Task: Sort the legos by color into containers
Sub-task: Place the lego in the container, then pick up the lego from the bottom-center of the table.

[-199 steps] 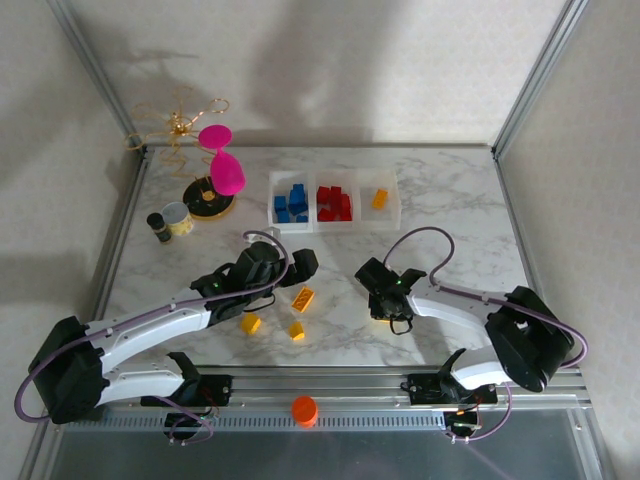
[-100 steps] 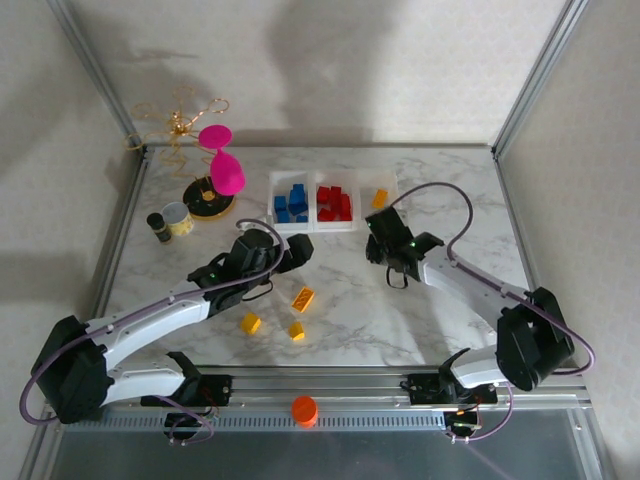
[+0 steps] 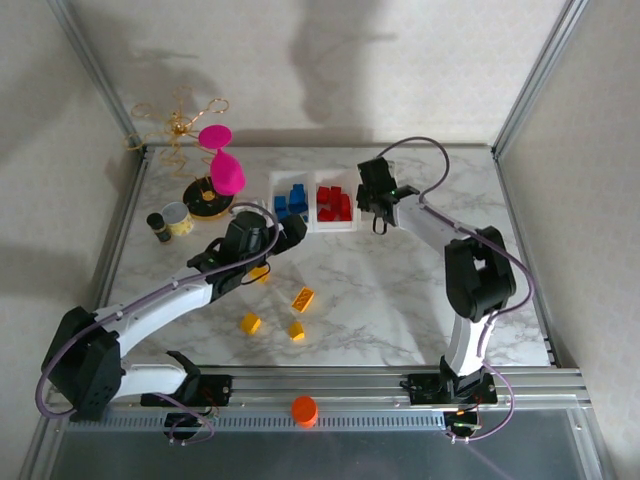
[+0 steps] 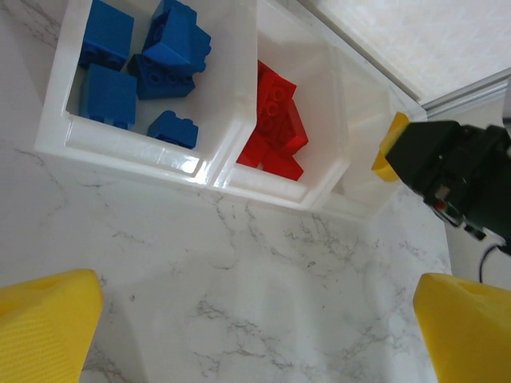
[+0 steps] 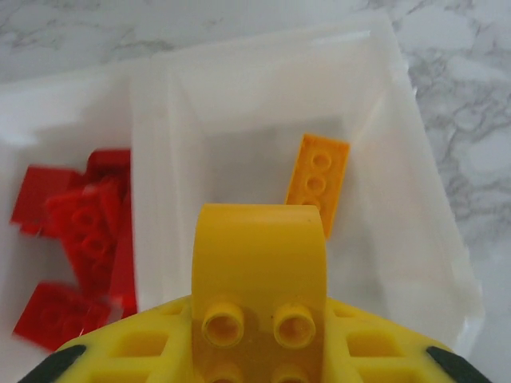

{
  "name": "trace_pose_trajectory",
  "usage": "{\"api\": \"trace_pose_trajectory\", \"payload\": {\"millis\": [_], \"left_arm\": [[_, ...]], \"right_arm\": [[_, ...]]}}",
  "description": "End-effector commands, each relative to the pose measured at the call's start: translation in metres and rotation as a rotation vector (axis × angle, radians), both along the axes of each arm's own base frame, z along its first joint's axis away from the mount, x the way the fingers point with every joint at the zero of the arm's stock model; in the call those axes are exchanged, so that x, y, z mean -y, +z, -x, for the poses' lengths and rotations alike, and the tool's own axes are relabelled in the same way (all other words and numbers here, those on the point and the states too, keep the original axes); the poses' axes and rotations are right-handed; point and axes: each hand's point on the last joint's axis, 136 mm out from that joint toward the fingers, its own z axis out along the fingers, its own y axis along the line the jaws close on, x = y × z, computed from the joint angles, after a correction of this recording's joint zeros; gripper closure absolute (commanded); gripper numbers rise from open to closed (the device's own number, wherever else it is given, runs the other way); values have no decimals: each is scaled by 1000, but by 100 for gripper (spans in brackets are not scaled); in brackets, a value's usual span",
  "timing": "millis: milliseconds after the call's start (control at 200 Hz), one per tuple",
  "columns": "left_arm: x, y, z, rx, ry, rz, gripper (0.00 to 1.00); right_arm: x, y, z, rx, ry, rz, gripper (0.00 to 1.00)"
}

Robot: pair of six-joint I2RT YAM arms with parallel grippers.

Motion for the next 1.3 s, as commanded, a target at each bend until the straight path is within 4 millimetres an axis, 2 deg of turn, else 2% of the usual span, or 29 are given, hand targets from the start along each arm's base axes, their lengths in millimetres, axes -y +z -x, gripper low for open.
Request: {"api": "trace_pose_trajectory", "payload": {"millis": [0,85,225,416,556,706,916,1056,1171,1192,1297], "left_arm": [[8,22,-13,54,-19,30,0],[10,24,-17,61,-20,38,0],[11,26,-18,66,-19,41,0],[13,25,-16,63,-35,41,0],[14,27,-13,64,-48,47,0],[14,31,-8,62,-65,48,1],[8,30,8,58,-87,49,0],[-6,16,23,19,-77,3,0],[-26,1,39,-3,-35,-29,0],[-29,-2,41,-8,-29,-36,0],[-41,-11,53,-34,-12,-63,0]], "right_arm": [[13,0,-30,28,-24,56,74],[16,-10,-46,16,-33,72,73],[18,-18,-60,4,-31,86,64],[18,-7,-55,20,-22,70,47],[19,4,-45,23,-19,70,45],[14,22,-15,40,-7,27,42],[-6,25,40,-9,27,-7,36],[-25,15,88,-67,59,-51,32],[-45,0,127,-127,96,-73,29],[-55,-4,139,-142,125,-72,28],[-80,-17,177,-199,176,-86,25]]}}
